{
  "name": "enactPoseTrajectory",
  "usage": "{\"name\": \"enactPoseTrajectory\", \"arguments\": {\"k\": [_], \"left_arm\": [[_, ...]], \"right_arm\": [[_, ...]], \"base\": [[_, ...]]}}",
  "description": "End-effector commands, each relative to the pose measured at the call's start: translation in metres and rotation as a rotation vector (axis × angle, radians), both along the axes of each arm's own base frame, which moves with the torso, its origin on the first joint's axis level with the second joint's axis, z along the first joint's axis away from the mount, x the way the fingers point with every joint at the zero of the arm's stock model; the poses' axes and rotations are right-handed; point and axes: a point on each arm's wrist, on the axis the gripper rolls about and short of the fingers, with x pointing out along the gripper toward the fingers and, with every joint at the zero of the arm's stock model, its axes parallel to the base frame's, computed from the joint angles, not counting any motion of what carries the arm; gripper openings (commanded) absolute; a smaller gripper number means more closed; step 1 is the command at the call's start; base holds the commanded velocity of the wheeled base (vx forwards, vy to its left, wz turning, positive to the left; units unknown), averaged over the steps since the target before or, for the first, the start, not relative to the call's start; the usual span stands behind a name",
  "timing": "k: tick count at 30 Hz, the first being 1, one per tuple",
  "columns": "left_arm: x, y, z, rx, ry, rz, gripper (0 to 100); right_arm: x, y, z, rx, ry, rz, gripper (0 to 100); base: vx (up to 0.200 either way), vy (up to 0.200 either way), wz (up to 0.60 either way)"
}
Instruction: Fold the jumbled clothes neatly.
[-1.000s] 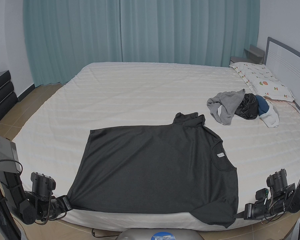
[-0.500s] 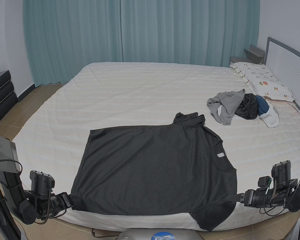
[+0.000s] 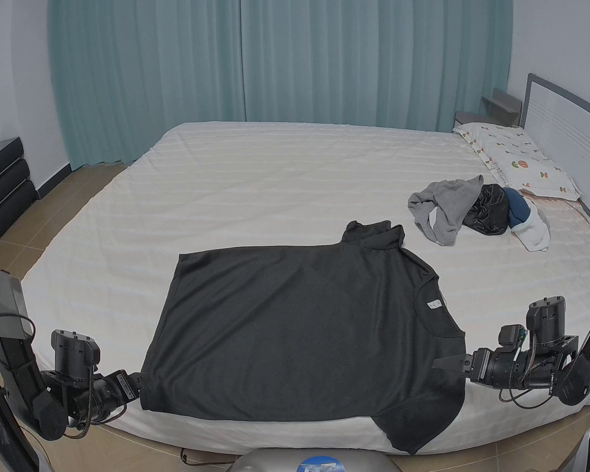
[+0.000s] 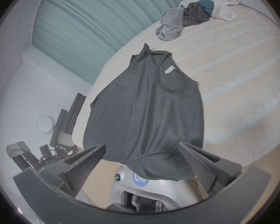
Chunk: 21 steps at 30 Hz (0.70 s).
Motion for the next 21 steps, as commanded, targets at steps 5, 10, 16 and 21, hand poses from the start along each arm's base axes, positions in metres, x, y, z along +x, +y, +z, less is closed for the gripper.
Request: {"name": "enactPoseTrajectory", "arguments": {"k": [5,10,16,21], "left_arm": [[-0.003,0.002,0.002,-0.002,-0.004,0.009,100],[-0.001,0.002,0.001,-0.004,-0.004,0.011,100],[0.008,0.001,0.004,-0.054,-0.042,0.063,100],[0.016,-0.001,0.01,-0.115,-0.093,0.117,100]], "right_arm": [[0.005,0.004,0.002,0.039,0.001,-0.016,100],[0.006,0.002,0.002,0.056,0.012,-0.031,100],[0.006,0.003,0.002,0.058,0.011,-0.03,100],[0.006,0.003,0.002,0.058,0.011,-0.03,100]], "base": [[0.0,0.2,0.0],[0.0,0.04,0.0],[0.0,0.0,0.0],[0.0,0.0,0.0]]}}
